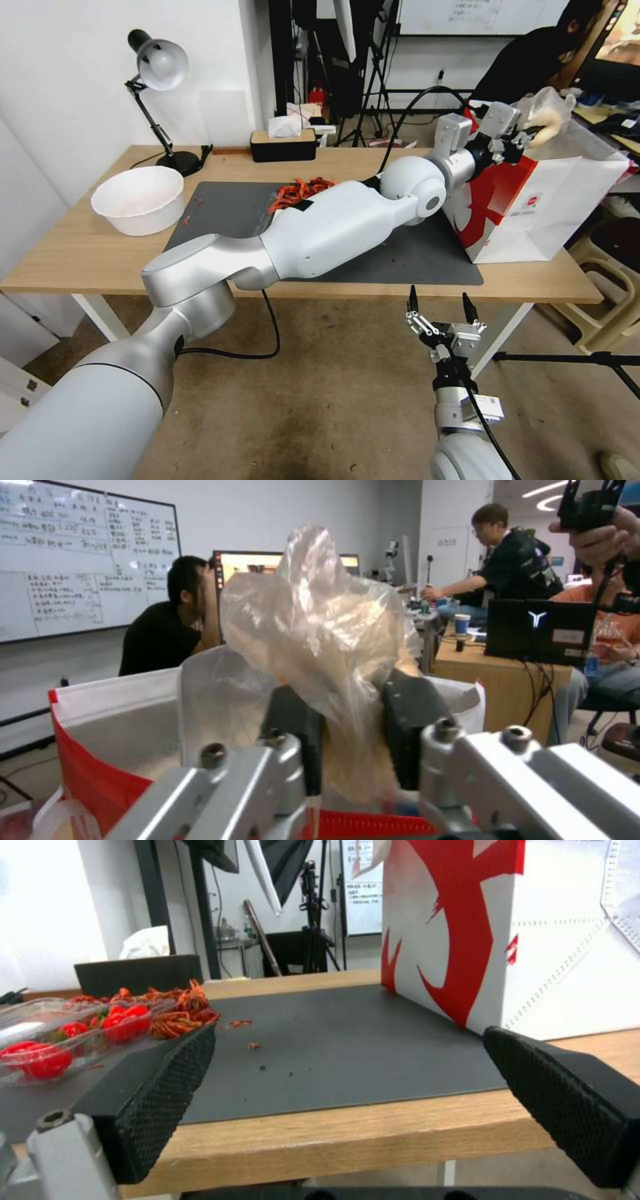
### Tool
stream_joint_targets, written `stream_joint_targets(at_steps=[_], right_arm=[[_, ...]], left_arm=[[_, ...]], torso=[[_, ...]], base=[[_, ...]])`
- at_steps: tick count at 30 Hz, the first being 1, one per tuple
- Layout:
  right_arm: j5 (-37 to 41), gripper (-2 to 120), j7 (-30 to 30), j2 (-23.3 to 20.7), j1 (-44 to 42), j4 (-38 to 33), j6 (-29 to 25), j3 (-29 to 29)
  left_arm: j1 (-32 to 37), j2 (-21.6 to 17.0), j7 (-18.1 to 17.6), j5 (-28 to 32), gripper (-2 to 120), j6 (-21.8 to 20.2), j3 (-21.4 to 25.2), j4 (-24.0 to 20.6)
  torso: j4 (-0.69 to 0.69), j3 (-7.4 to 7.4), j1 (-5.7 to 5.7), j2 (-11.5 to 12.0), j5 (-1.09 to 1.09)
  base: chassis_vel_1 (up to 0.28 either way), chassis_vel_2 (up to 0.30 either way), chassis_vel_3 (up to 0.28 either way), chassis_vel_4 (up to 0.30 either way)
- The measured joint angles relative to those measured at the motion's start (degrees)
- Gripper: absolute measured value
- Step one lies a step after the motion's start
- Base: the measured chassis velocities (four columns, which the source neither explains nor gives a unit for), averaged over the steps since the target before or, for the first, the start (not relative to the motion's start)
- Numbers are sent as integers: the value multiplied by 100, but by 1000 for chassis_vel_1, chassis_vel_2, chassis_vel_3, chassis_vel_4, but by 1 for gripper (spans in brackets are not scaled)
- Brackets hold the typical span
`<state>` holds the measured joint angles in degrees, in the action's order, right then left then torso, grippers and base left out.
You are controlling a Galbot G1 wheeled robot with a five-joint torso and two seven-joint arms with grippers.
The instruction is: Pick up the trash from the table and place it into the takeout bag.
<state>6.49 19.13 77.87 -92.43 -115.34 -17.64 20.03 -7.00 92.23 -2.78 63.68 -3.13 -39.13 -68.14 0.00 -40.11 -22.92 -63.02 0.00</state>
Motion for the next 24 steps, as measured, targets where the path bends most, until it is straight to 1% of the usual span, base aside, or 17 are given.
stream_joint_targets(at_steps=[2, 3, 6, 9, 10, 11, 12, 14, 15, 16, 17, 18, 19, 20, 21, 22, 24], right_arm=[[0, 100, -2, -3, 2, 4, 1, -3], [0, 100, -2, -3, 2, 4, 1, -3], [0, 100, -3, -7, 6, 5, 2, -5], [0, 100, -3, -8, 9, 5, 3, -6], [0, 100, -3, -10, 11, 5, 3, -8], [0, 100, -3, -10, 11, 5, 3, -8], [0, 100, -4, -11, 14, 5, 4, -9], [0, 100, -5, -13, 21, 5, 5, -14], [0, 100, -5, -13, 21, 5, 5, -14], [0, 100, -6, -14, 24, 5, 5, -16], [0, 100, -6, -14, 24, 5, 5, -17], [0, 100, -6, -14, 24, 5, 5, -17], [0, 100, -6, -15, 24, 5, 5, -19], [0, 100, -6, -16, 24, 5, 6, -20], [0, 100, -6, -16, 24, 5, 6, -20], [0, 100, -7, -20, 22, 5, 6, -21], [0, 100, -7, -22, 22, 5, 6, -21]], left_arm=[[3, -3, -1, -25, 30, 0, 0, 9], [3, -3, -1, -25, 30, 0, 0, 9], [3, -4, -14, -33, 47, 0, 2, 9], [3, -5, -19, -35, 50, 0, 3, 9], [3, -5, -23, -36, 59, -1, 6, 9], [3, -5, -23, -36, 59, -1, 6, 9], [3, -6, -27, -36, 62, -2, 10, 9], [3, -7, -38, -36, 75, -5, 16, 9], [3, -7, -38, -36, 75, -5, 16, 9], [1, -7, -42, -36, 82, -6, 18, 9], [-2, -8, -47, -36, 85, -8, 20, 9], [-2, -8, -47, -36, 85, -8, 20, 9], [-10, -8, -51, -36, 92, -9, 22, 9], [-12, -8, -53, -36, 95, -10, 23, 9], [-12, -8, -53, -36, 95, -10, 23, 9], [-15, -8, -57, -36, 99, -11, 23, 9], [-16, -8, -59, -36, 100, -11, 23, 8]], torso=[[0, 0, 0, 0, 0], [0, 0, 0, 0, 0], [0, 0, 0, 0, 0], [-1, 0, 0, 0, 0], [0, 0, 0, 0, 0], [0, 0, 0, 0, 0], [0, 0, 0, 0, 0], [0, 0, 0, 0, 0], [0, 0, 0, 0, 0], [0, 0, 0, 0, 0], [0, 0, 0, 0, 0], [0, 0, 0, 0, 0], [0, 0, 0, 0, 0], [0, 0, 0, 0, 0], [0, 0, 0, 0, 0], [0, 0, 0, 0, 0], [0, 0, 0, 0, 0]], base=[[0, 0, 0, 0], [0, 0, 0, 0], [0, 0, 0, 0], [0, 0, 0, 0], [0, 0, 0, 0], [0, 0, 0, 0], [0, 0, 0, 0], [0, 0, 0, 0], [0, 0, 0, 0], [0, 0, 0, 0], [0, 0, 0, 0], [0, 0, 0, 0], [0, 0, 0, 0], [0, 0, 0, 0], [0, 0, 0, 0], [0, 0, 0, 0], [0, 0, 0, 0]])
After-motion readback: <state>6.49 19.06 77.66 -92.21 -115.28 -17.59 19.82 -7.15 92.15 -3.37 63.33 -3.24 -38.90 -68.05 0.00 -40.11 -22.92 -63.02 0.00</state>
